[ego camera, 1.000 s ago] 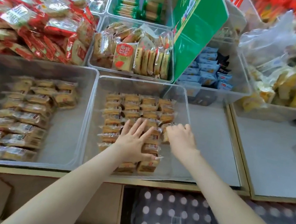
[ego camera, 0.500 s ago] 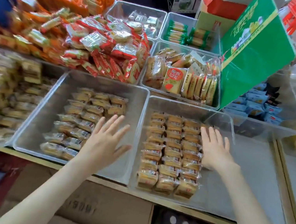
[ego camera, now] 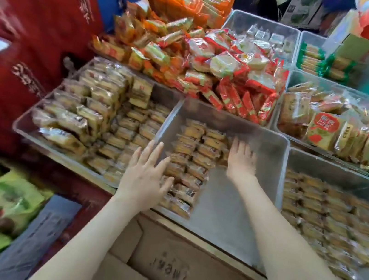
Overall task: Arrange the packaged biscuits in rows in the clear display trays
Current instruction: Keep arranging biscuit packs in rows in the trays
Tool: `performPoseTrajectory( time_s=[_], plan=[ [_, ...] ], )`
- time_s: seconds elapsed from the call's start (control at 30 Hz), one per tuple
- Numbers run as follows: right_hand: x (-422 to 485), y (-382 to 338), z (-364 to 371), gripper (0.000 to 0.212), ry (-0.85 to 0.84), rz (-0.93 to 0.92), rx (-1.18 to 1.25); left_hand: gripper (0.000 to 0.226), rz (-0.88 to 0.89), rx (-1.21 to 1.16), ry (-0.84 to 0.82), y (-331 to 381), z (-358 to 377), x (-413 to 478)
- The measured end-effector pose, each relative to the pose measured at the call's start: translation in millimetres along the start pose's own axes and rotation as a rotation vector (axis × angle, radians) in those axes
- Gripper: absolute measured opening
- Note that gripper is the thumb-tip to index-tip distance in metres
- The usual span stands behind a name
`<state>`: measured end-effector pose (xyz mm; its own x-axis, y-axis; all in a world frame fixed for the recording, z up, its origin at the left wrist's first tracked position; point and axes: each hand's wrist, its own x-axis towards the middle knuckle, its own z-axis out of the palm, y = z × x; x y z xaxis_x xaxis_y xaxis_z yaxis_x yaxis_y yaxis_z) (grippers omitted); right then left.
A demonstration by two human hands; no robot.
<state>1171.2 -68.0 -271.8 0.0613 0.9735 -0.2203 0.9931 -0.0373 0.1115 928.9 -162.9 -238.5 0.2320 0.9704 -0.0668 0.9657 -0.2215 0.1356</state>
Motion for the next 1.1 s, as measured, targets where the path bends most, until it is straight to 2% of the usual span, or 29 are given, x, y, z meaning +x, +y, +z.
performPoseTrajectory(
  time_s=[0.1, 0.27, 0.33, 0.4, 0.47, 0.57, 0.63, 0.67, 0.77, 0.83, 0.9, 0.93, 1.03, 1.1],
  plan=[
    [-4.5, -3.4, -3.1, 0.063, 0.067, 0.007, -0.114, 0.069, 0.019, -0.007, 0.004, -5.7, 1.4, -0.2],
    [-45.7, 1.9, -23.8, 0.053, 0.104, -0.01, -0.102, 0.061, 0.044, -0.075, 0.046, -8.5, 3.7, -4.1],
    [-72.6, 11.2, -50.6, 0.05, 0.121, -0.017, -0.005, 0.055, 0.096, -0.217, 0.121, -1.0, -4.7, -6.8],
    [-104.5, 21.1, -86.7, 0.057, 0.11, -0.089, 0.117, 0.057, 0.139, -0.503, 0.118, 17.0, -27.1, -12.1],
    [-145.3, 27.9, -130.0, 0.066, -0.026, -0.198, 0.365, 0.064, 0.168, -0.807, -0.045, 40.0, -62.3, -20.0],
    [-205.3, 32.1, -182.3, 0.066, -0.32, -0.321, 0.699, 0.059, 0.227, -1.09, -0.465, 64.5, -115.7, -32.2],
    [-232.6, 36.6, -195.3, 0.069, -0.329, -0.345, 0.799, 0.041, 0.256, -1.246, -0.741, 71.5, -134.7, -43.1],
    [-242.8, 38.0, -196.0, 0.073, -0.294, -0.333, 0.848, 0.036, 0.262, -1.296, -0.797, 74.6, -138.1, -49.6],
    [-266.4, 36.8, -182.7, 0.088, -0.043, -0.144, 0.966, 0.044, 0.124, -1.501, -0.732, 88.0, -137.4, -68.5],
    [-283.6, 27.7, -167.9, 0.078, 0.106, 0.054, 1.059, 0.044, -0.029, -1.615, -0.638, 96.9, -133.5, -80.4],
    [-300.8, 14.6, -152.1, 0.057, 0.132, 0.123, 1.25, 0.034, -0.119, -1.654, -0.603, 103.0, -131.5, -92.4],
    [-309.0, 8.8, -146.2, 0.052, 0.135, 0.138, 1.302, 0.03, -0.141, -1.65, -0.596, 105.5, -130.4, -98.2],
    [-327.5, -0.9, -139.8, 0.055, 0.156, 0.134, 1.366, 0.025, -0.189, -1.597, -0.563, 114.7, -131.2, -116.5],
    [-334.4, -3.1, -138.8, 0.066, 0.141, 0.112, 1.383, 0.023, -0.168, -1.583, -0.534, 119.6, -133.4, -125.8]
  ],
)
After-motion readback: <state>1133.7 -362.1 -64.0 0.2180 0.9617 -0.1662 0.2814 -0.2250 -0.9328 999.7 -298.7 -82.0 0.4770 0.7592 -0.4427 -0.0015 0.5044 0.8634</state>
